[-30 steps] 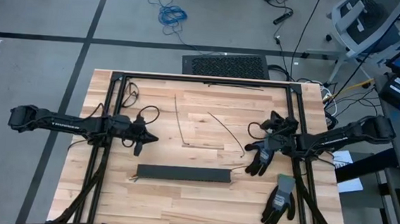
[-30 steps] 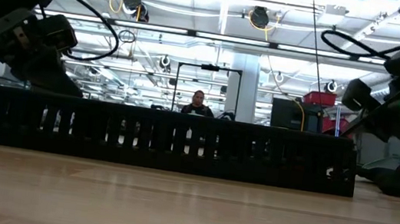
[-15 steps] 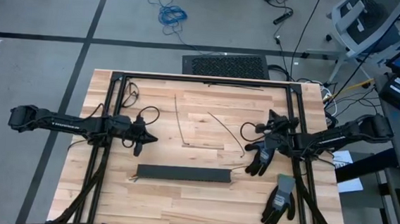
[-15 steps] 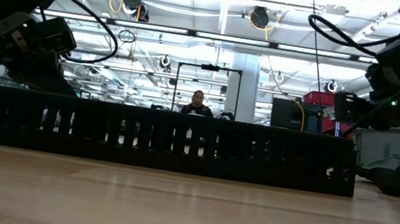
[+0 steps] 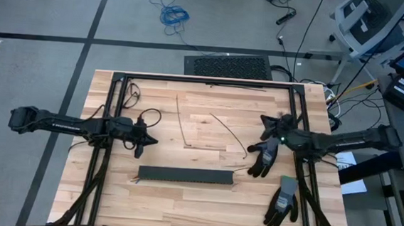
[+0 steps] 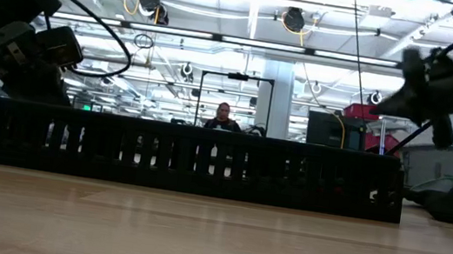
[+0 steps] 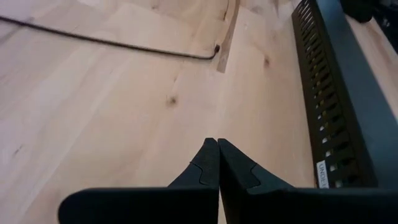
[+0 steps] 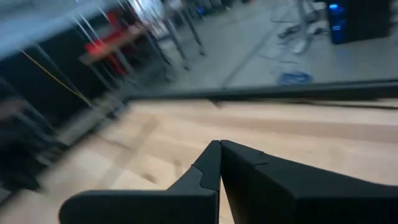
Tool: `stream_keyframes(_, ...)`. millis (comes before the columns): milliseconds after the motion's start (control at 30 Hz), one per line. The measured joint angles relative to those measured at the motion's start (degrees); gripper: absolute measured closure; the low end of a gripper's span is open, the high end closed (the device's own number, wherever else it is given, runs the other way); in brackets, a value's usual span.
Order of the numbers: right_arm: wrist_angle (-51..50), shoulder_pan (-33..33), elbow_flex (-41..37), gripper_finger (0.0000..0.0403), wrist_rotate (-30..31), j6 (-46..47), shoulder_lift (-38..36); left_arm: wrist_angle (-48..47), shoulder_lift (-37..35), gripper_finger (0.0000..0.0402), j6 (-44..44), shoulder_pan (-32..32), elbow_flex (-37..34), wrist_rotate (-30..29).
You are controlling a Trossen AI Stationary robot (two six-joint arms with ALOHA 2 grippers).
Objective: Ziptie cables
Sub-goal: Return to Home Position
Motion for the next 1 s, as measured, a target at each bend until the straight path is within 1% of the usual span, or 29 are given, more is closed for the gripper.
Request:
stream_keyframes(100,0.0,0.0,0.0,0.0403,-0.8,0.0,-8.0,0.3,-0.7,0.0402,0.0,0.0,0.0,0.0)
stream_keyframes(200,0.2,0.0,0.0,0.0403,-0.8,0.0,-14.2,0.3,-0.7,0.0402,0.0,0.0,0.0,0.0)
stream_keyframes(567,0.1,0.0,0.0,0.0403,-0.9,0.0,-30.8,0.4,-0.7,0.0402,0.0,0.0,0.0,0.0)
stream_keyframes(700,4.4,0.0,-0.1,0.0403,0.4,-0.1,-30.8,0.4,-0.7,0.0402,0.0,0.0,0.0,0.0)
stream_keyframes(1000,4.0,0.0,-0.1,0.0403,0.5,-0.1,-30.9,0.7,-0.7,0.0402,0.0,0.0,0.0,0.0)
